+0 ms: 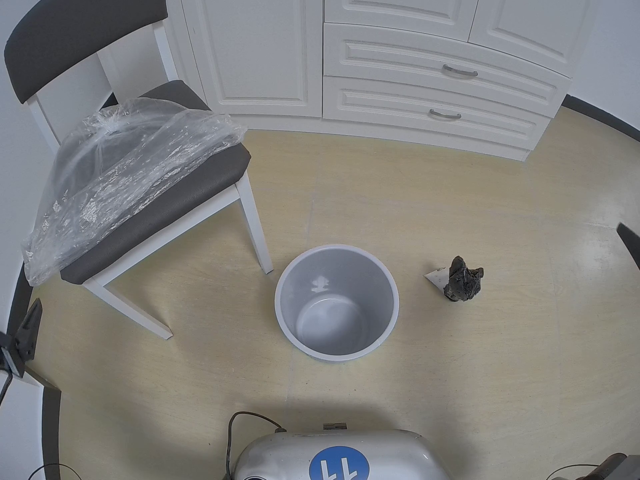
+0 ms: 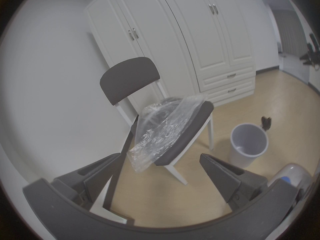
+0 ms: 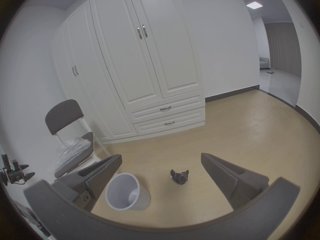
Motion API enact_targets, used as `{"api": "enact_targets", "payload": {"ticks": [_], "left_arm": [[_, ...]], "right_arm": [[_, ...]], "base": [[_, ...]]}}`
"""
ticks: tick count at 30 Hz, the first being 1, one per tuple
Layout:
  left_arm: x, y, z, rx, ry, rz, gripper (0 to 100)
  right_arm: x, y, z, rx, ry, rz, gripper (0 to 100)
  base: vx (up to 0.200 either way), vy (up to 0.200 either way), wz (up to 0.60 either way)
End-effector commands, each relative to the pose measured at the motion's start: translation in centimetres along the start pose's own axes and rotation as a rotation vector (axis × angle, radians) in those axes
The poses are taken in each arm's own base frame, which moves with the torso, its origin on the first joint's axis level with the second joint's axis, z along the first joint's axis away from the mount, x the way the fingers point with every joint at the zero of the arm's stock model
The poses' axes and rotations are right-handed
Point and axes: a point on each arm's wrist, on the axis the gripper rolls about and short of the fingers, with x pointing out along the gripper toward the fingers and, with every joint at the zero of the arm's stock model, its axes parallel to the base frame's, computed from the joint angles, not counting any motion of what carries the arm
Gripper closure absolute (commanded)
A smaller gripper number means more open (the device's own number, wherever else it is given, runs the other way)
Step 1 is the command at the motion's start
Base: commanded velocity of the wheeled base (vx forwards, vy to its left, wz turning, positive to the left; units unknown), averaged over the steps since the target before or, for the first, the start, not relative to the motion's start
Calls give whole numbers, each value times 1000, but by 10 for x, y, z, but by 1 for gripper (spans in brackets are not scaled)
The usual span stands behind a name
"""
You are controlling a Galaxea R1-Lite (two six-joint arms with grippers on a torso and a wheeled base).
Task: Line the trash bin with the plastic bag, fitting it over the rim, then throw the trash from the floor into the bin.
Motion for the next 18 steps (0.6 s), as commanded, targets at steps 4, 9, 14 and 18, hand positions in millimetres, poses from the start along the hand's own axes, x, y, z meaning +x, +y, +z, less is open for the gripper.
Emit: {"api": "enact_targets", "payload": {"ticks": [4, 9, 14, 18], "left_arm": [[83, 0, -6, 160, 249, 31, 0], [111, 8, -5, 237, 313, 41, 0], [131, 12, -6, 265, 316, 56, 0], [141, 15, -7, 261, 305, 74, 0]], "right_arm": [[92, 18, 8, -22, -56, 12, 0], [86, 33, 4, -22, -36, 89, 0], [89, 36, 1, -22, -25, 91, 0], [89, 36, 2, -21, -30, 92, 0]], "base": [[0, 0, 0], [0, 0, 0], [0, 0, 0], [0, 0, 0]]}}
